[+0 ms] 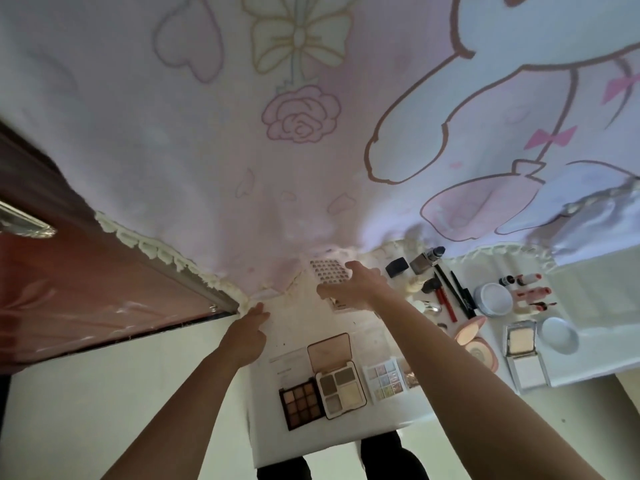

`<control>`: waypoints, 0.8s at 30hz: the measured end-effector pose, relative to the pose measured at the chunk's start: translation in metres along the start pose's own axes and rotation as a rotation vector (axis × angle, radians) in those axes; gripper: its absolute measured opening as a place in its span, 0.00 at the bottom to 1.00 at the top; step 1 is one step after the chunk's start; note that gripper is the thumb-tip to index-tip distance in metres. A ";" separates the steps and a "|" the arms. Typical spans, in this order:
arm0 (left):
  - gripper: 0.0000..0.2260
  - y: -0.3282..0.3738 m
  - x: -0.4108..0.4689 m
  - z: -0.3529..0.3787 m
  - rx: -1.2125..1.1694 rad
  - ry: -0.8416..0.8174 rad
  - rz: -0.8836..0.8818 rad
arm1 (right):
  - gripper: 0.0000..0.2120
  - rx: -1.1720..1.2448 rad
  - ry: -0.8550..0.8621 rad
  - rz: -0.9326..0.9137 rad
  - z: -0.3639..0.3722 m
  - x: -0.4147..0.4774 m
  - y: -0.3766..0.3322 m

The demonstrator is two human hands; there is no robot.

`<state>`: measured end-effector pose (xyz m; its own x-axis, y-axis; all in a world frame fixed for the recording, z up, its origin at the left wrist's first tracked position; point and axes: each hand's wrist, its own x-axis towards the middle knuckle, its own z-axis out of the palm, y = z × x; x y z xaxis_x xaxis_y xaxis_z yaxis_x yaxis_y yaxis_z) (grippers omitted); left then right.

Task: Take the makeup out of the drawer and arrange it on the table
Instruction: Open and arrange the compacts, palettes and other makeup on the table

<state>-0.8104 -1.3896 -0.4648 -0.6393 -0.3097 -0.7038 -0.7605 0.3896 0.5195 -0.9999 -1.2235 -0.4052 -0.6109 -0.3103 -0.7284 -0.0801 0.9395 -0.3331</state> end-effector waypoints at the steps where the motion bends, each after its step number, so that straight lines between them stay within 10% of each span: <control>1: 0.23 0.006 -0.005 -0.006 -0.100 -0.019 -0.019 | 0.54 0.107 -0.009 -0.025 -0.003 -0.011 0.002; 5: 0.27 0.054 -0.036 -0.031 -0.566 0.020 -0.066 | 0.45 0.474 -0.063 -0.224 -0.012 -0.068 0.012; 9: 0.39 0.096 -0.094 -0.043 -0.957 0.004 0.253 | 0.46 0.606 -0.089 -0.440 -0.009 -0.121 0.017; 17: 0.30 0.124 -0.172 -0.048 -1.027 0.018 0.560 | 0.40 0.623 -0.088 -0.678 -0.006 -0.181 0.015; 24: 0.44 0.134 -0.189 -0.044 -1.065 0.048 0.552 | 0.37 0.672 -0.090 -0.740 -0.012 -0.202 0.028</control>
<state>-0.7966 -1.3170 -0.2404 -0.8949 -0.3675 -0.2531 -0.0798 -0.4263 0.9011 -0.8884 -1.1325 -0.2602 -0.5235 -0.8191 -0.2345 0.0628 0.2374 -0.9694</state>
